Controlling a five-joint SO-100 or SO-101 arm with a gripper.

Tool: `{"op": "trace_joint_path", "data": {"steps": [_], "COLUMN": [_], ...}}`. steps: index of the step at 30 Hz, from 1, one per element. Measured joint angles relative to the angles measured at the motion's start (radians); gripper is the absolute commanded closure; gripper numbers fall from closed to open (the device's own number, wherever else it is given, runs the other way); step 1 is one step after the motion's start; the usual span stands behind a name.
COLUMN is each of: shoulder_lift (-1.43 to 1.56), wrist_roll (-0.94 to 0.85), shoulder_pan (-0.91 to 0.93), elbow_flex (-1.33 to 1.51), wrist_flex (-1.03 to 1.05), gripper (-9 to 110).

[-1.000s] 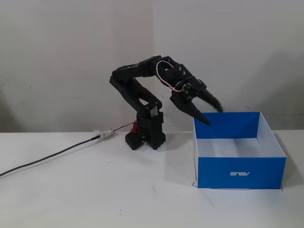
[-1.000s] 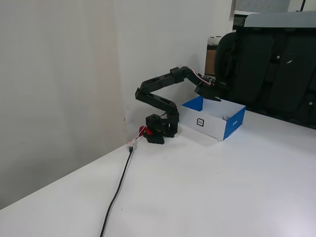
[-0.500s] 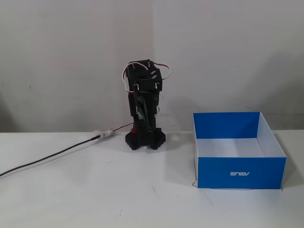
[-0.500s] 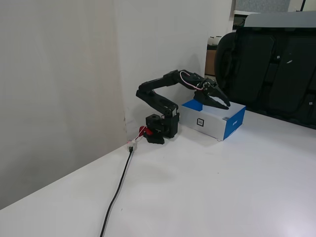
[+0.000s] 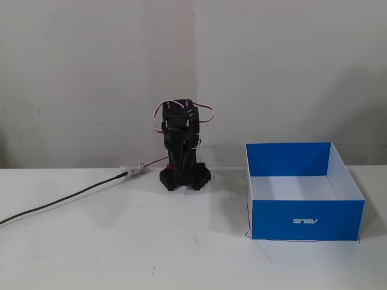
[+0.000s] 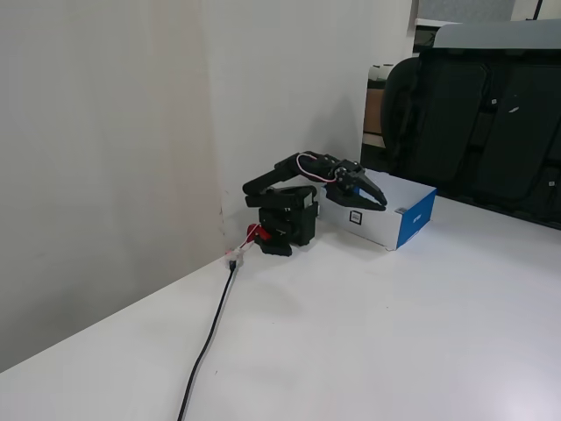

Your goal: Pick the gray block and keep it in the box.

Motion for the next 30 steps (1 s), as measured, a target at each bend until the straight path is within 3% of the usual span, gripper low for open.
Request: {"op": "trace_joint_path", "data": {"steps": [14, 30], "shoulder_lift": [0.0, 0.0], "wrist_roll": [0.0, 0.0], "shoulder_pan": [0.147, 0.14], "elbow_flex": [0.207, 0.256], "wrist_flex": [-0.044, -0.132], "gripper": [101, 101]}}
